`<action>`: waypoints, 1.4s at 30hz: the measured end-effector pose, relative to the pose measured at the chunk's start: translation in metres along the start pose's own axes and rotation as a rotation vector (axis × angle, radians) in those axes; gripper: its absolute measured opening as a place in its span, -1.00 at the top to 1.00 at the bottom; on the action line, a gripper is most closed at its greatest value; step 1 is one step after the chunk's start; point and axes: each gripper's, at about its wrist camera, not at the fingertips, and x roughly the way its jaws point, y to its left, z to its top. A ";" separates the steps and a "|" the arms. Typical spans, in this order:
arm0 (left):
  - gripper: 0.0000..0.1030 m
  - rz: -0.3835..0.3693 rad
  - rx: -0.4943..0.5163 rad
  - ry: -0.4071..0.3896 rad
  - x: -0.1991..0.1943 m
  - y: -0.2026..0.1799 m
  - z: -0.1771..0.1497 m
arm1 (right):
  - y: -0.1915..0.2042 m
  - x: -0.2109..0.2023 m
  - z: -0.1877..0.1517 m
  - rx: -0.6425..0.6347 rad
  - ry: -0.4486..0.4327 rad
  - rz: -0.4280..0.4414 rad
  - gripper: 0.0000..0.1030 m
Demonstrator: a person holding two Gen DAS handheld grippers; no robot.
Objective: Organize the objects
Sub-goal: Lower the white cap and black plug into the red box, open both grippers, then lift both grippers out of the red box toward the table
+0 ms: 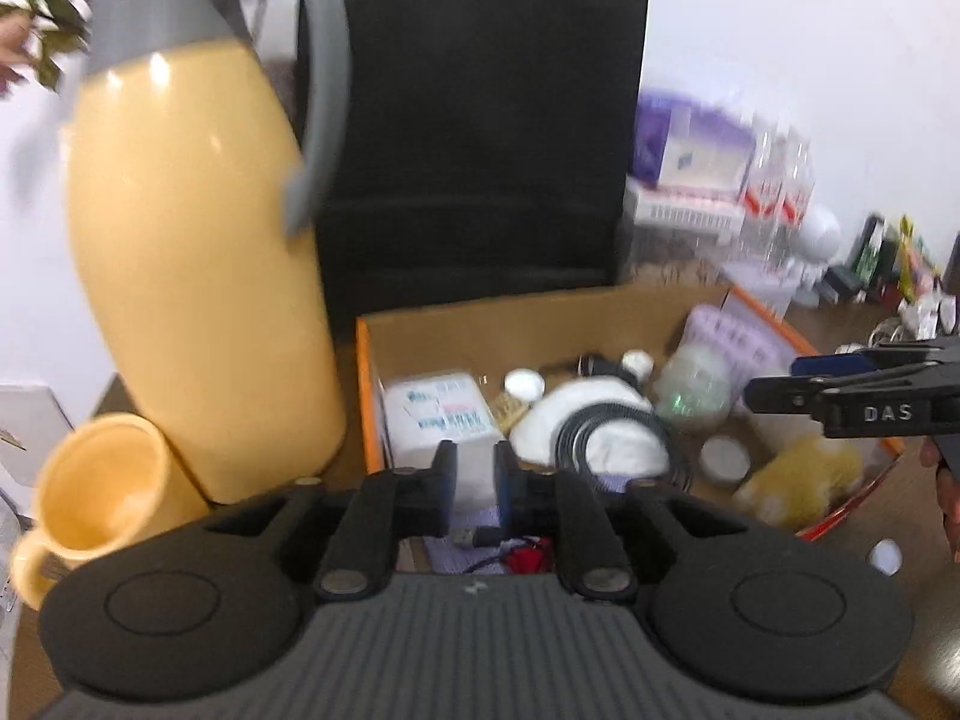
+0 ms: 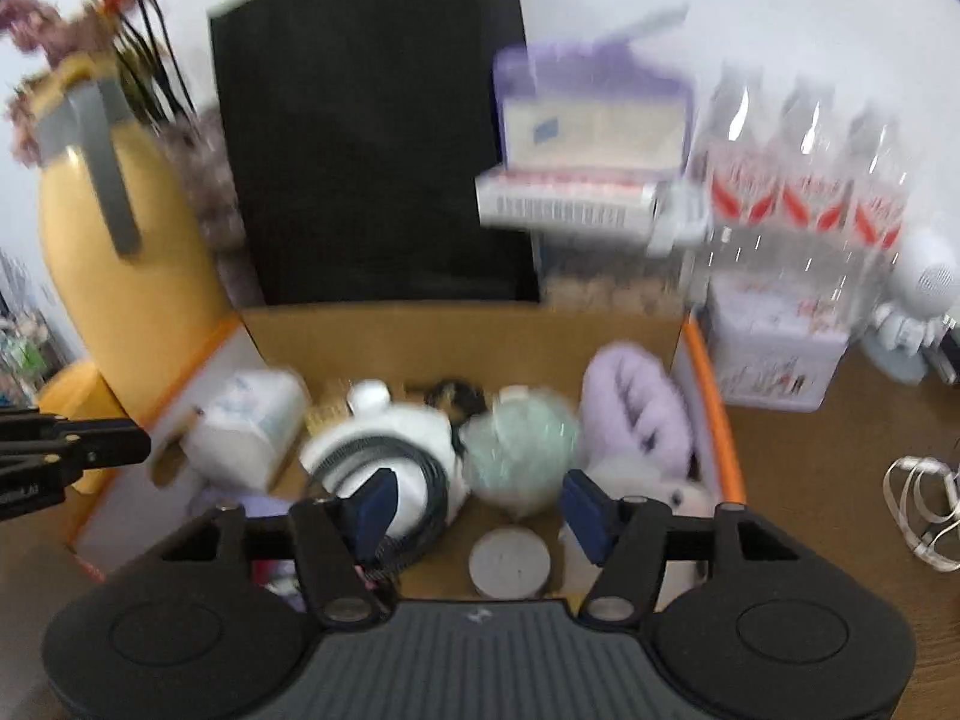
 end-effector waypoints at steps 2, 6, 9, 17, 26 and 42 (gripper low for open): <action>0.42 0.000 0.003 -0.038 -0.022 -0.003 0.002 | 0.002 -0.023 0.004 -0.012 -0.041 -0.007 -0.20; -0.02 0.008 0.068 -0.116 -0.079 -0.023 -0.018 | 0.010 -0.073 -0.003 -0.037 -0.087 -0.007 -0.38; -0.50 -0.014 0.076 -0.172 -0.123 -0.041 -0.056 | 0.015 -0.111 -0.030 -0.034 -0.097 0.007 -0.39; -1.00 -0.120 -0.037 -0.198 -0.224 -0.083 -0.165 | 0.030 -0.218 -0.155 0.012 -0.083 0.077 -0.49; -1.00 -0.135 0.011 -0.220 -0.301 -0.115 -0.224 | 0.063 -0.319 -0.262 0.023 -0.079 0.019 -0.60; -0.81 -0.152 -0.074 -0.205 -0.231 -0.125 -0.220 | 0.041 -0.306 -0.248 -0.057 -0.197 -0.089 -0.54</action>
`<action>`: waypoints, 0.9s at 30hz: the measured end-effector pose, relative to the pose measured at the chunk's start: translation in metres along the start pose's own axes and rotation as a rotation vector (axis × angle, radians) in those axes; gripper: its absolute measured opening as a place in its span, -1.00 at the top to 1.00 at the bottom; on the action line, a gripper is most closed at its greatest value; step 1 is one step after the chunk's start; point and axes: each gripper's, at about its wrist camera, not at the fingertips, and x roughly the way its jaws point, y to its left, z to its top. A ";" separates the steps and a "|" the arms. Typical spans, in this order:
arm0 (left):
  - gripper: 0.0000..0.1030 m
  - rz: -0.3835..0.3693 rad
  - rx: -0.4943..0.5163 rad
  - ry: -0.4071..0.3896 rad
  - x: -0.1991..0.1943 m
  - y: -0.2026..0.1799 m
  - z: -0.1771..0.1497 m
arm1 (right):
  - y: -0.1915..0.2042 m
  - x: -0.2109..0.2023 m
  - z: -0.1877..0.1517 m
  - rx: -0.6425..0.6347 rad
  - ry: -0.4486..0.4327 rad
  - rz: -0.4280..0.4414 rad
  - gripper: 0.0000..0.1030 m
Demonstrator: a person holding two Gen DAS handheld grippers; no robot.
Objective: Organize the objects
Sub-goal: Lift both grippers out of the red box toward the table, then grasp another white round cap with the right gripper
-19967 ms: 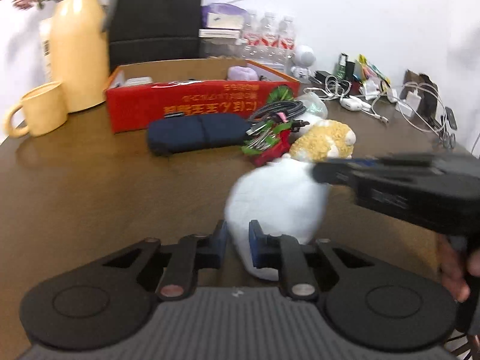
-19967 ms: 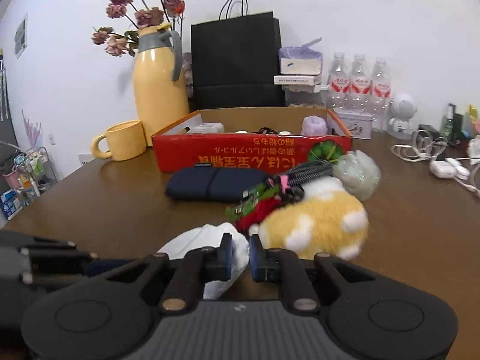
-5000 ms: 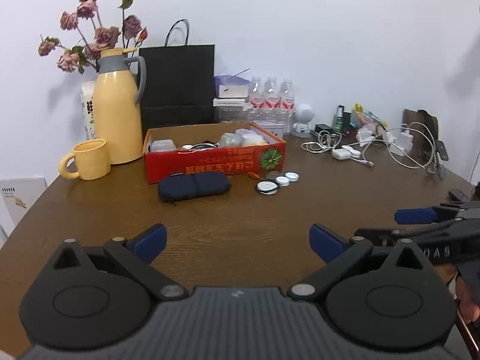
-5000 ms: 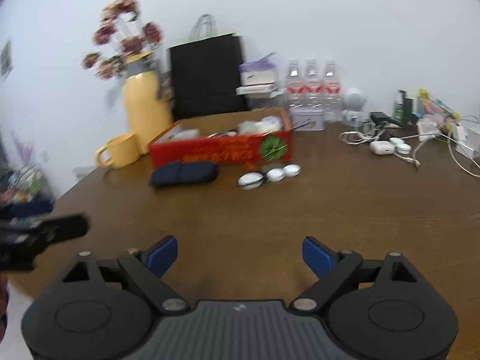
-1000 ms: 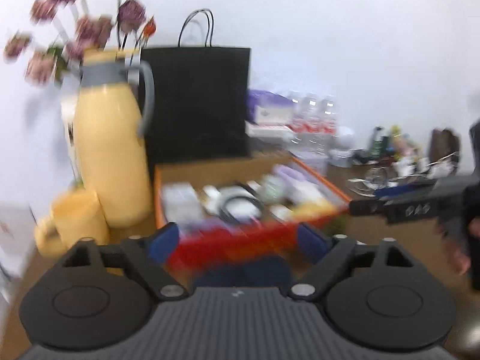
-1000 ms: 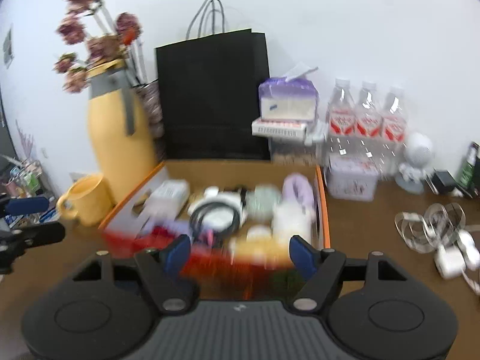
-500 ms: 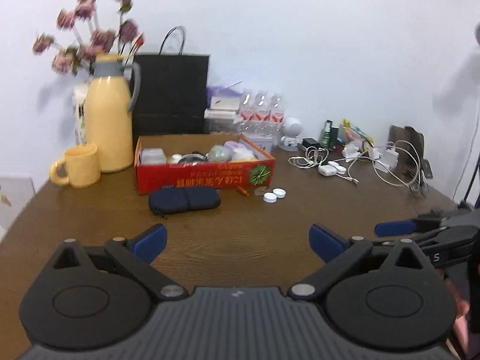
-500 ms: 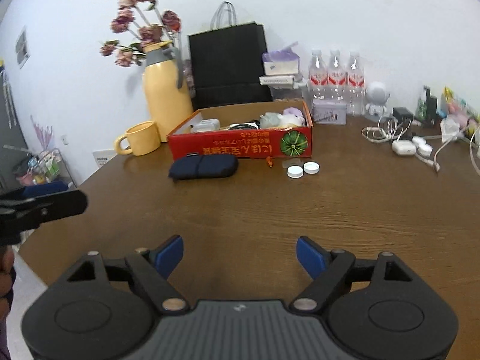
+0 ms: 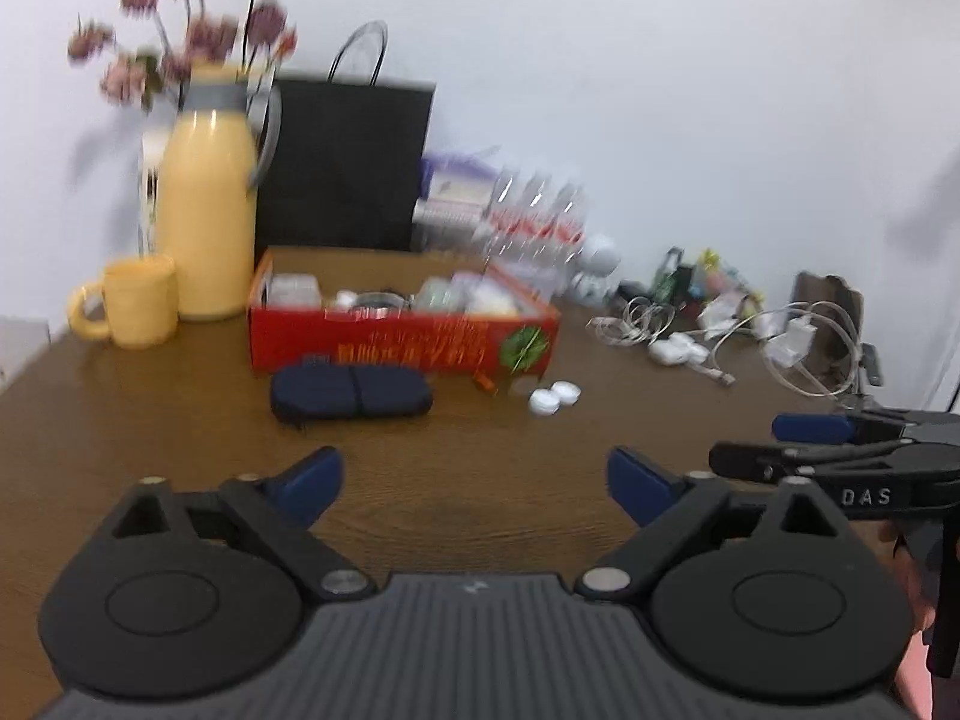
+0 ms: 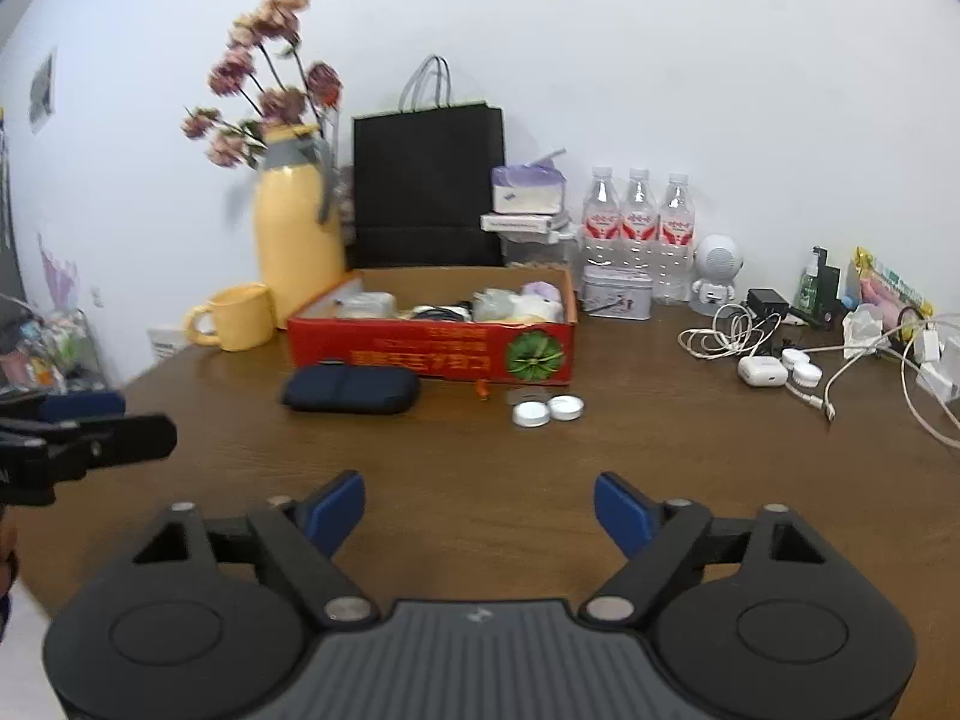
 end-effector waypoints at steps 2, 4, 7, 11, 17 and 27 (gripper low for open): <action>-0.77 -0.032 0.006 0.011 0.027 -0.002 0.002 | -0.009 0.025 0.003 -0.024 0.013 -0.027 -0.54; -0.73 -0.061 0.037 0.029 0.061 -0.009 0.006 | -0.022 0.056 0.007 -0.041 0.027 -0.036 -0.49; -0.62 -0.116 0.128 0.073 0.117 -0.028 0.010 | -0.047 0.105 0.019 -0.036 0.074 -0.040 -0.26; -0.37 -0.166 0.222 0.111 0.192 -0.049 0.015 | -0.086 0.167 0.038 0.075 0.123 0.011 -0.15; -0.17 -0.189 0.210 0.149 0.256 -0.055 0.021 | -0.102 0.235 0.046 0.063 0.162 0.084 0.13; 0.52 -0.147 0.191 0.212 0.270 -0.052 0.023 | -0.099 0.254 0.040 0.030 0.178 0.086 0.91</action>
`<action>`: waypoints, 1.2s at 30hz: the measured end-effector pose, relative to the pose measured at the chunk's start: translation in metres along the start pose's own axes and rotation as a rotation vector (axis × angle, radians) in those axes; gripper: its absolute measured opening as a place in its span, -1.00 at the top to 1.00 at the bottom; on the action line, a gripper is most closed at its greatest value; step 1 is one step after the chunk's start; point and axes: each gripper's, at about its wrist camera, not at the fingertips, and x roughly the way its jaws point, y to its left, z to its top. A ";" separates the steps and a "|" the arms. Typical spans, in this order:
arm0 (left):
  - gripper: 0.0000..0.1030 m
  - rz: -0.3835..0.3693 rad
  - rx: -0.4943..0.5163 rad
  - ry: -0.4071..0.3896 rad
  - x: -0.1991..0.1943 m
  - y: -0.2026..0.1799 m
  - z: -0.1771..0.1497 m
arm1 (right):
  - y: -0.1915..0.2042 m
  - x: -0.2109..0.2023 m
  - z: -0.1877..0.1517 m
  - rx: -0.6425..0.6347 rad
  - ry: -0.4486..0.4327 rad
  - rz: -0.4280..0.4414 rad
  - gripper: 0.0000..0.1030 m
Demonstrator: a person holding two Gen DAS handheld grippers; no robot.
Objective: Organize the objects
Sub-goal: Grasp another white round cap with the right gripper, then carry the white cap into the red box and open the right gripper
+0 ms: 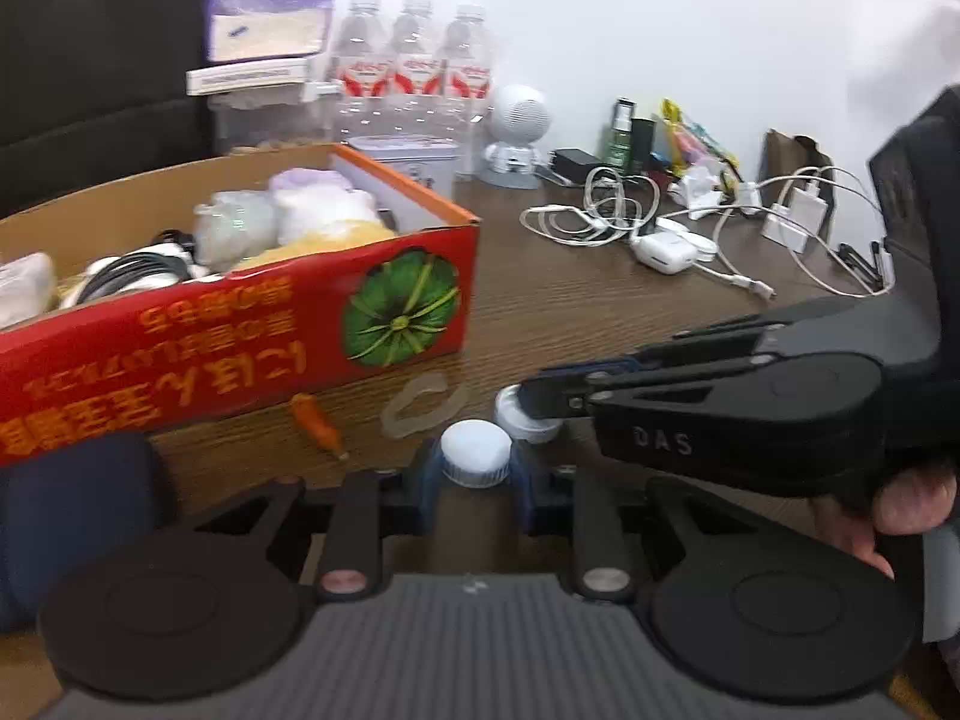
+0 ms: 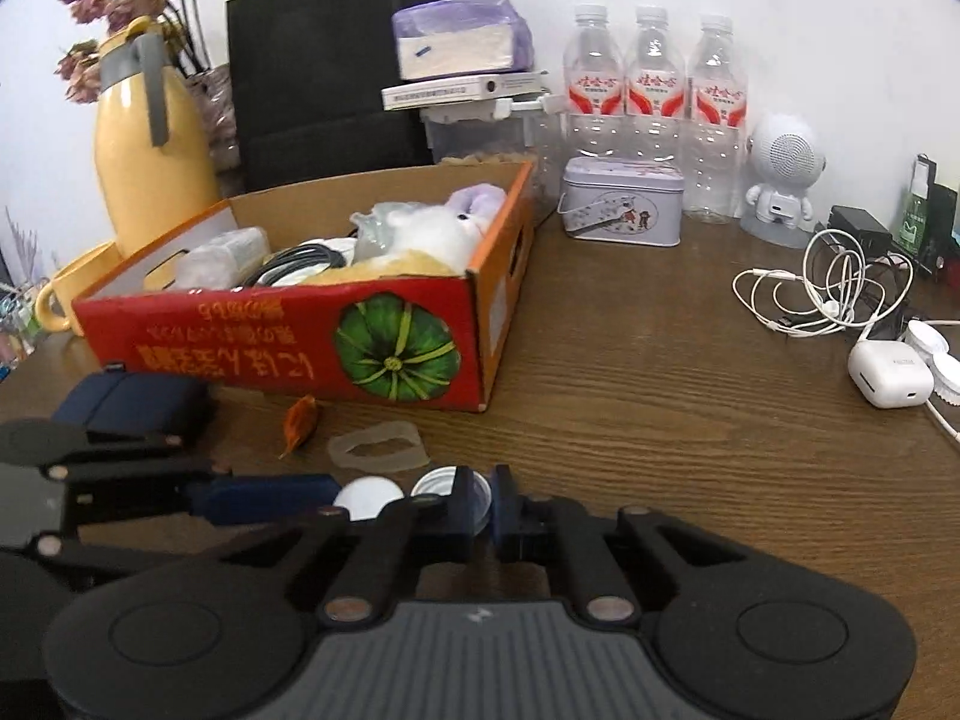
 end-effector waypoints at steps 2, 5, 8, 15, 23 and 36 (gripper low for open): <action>0.52 0.014 0.003 -0.020 -0.009 -0.001 -0.004 | 0.004 -0.004 -0.004 -0.018 -0.013 -0.018 0.91; 0.52 0.030 -0.009 -0.067 -0.031 -0.002 -0.013 | 0.007 -0.012 -0.010 -0.033 -0.024 -0.052 0.94; 0.52 0.011 -0.077 -0.080 -0.064 0.002 -0.024 | 0.008 -0.022 -0.012 -0.006 -0.034 -0.077 0.95; 0.52 0.143 -0.145 -0.059 -0.170 0.003 -0.044 | 0.041 -0.098 -0.031 0.069 -0.112 -0.076 0.95; 0.51 0.235 -0.203 -0.198 -0.277 -0.008 -0.076 | 0.103 -0.225 -0.074 -0.014 -0.210 0.074 0.95; 0.51 0.253 -0.162 -0.249 -0.294 0.009 -0.069 | 0.127 -0.242 -0.073 -0.029 -0.214 0.065 0.95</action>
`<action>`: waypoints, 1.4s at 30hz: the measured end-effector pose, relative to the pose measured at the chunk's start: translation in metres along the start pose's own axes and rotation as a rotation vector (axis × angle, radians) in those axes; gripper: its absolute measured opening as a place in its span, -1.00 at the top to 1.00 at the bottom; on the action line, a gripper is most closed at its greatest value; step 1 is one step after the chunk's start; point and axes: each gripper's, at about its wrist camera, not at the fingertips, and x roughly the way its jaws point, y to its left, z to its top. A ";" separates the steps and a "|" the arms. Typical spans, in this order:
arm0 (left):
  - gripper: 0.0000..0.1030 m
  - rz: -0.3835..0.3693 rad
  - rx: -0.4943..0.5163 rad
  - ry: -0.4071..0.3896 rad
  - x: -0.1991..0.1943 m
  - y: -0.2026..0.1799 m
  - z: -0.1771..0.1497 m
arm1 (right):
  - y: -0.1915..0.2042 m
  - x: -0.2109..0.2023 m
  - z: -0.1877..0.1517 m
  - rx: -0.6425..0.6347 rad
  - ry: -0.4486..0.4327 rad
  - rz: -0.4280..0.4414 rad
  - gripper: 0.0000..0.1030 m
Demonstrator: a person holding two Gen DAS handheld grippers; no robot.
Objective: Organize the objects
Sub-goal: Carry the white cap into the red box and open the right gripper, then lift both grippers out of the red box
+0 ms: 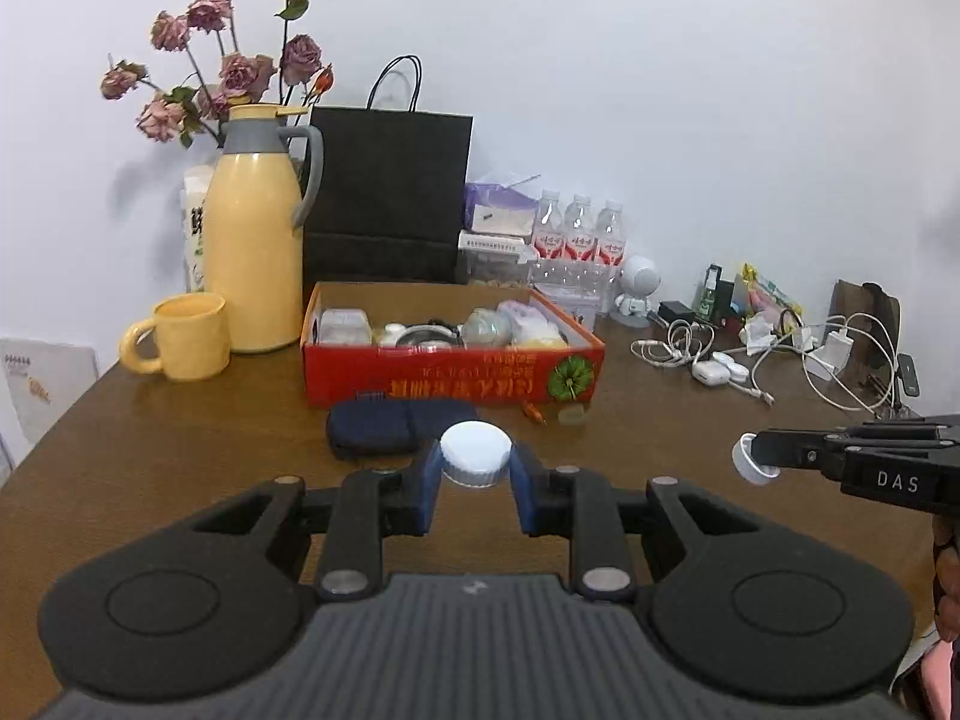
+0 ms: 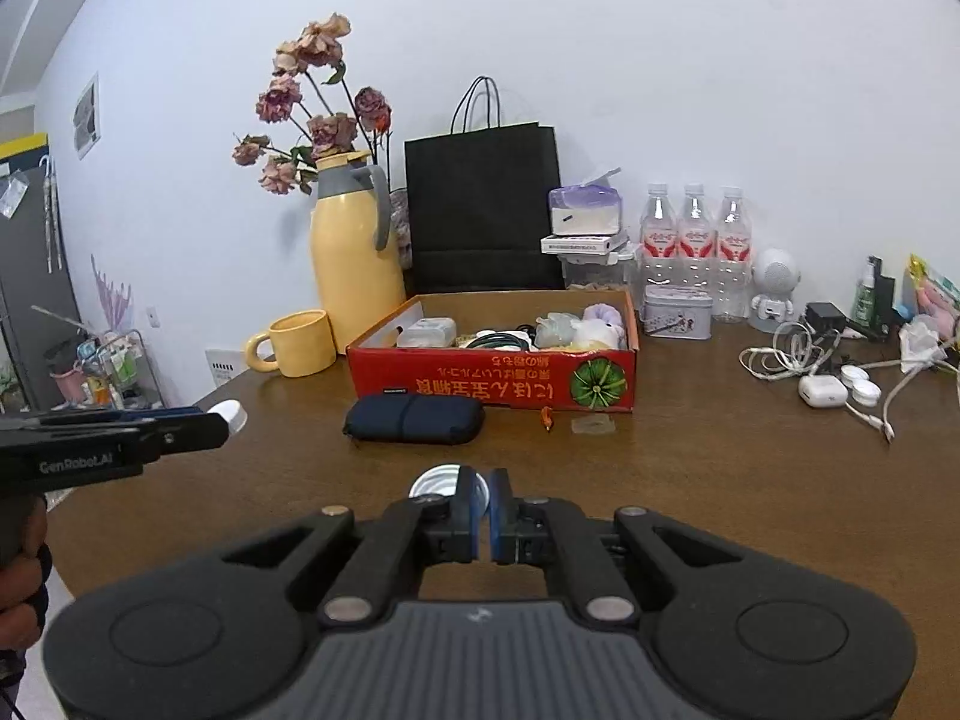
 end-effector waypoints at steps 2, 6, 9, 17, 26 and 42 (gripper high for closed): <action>0.51 -0.019 0.010 -0.023 0.014 0.010 0.016 | -0.001 0.013 0.012 -0.013 -0.009 -0.001 0.95; 0.51 -0.050 0.026 -0.002 0.076 0.035 0.067 | -0.008 0.057 0.053 -0.050 -0.023 0.012 0.95; 0.51 -0.053 0.025 0.067 0.146 0.051 0.105 | -0.019 0.110 0.095 -0.059 -0.005 0.021 0.95; 0.51 0.022 -0.008 0.286 0.327 0.084 0.151 | -0.045 0.291 0.189 -0.050 0.096 -0.038 0.95; 0.50 0.049 0.018 0.416 0.417 0.097 0.142 | -0.085 0.441 0.197 0.068 0.273 -0.092 0.91; -0.47 0.034 0.064 0.270 0.277 0.079 0.164 | -0.071 0.329 0.199 -0.009 0.194 -0.079 -0.04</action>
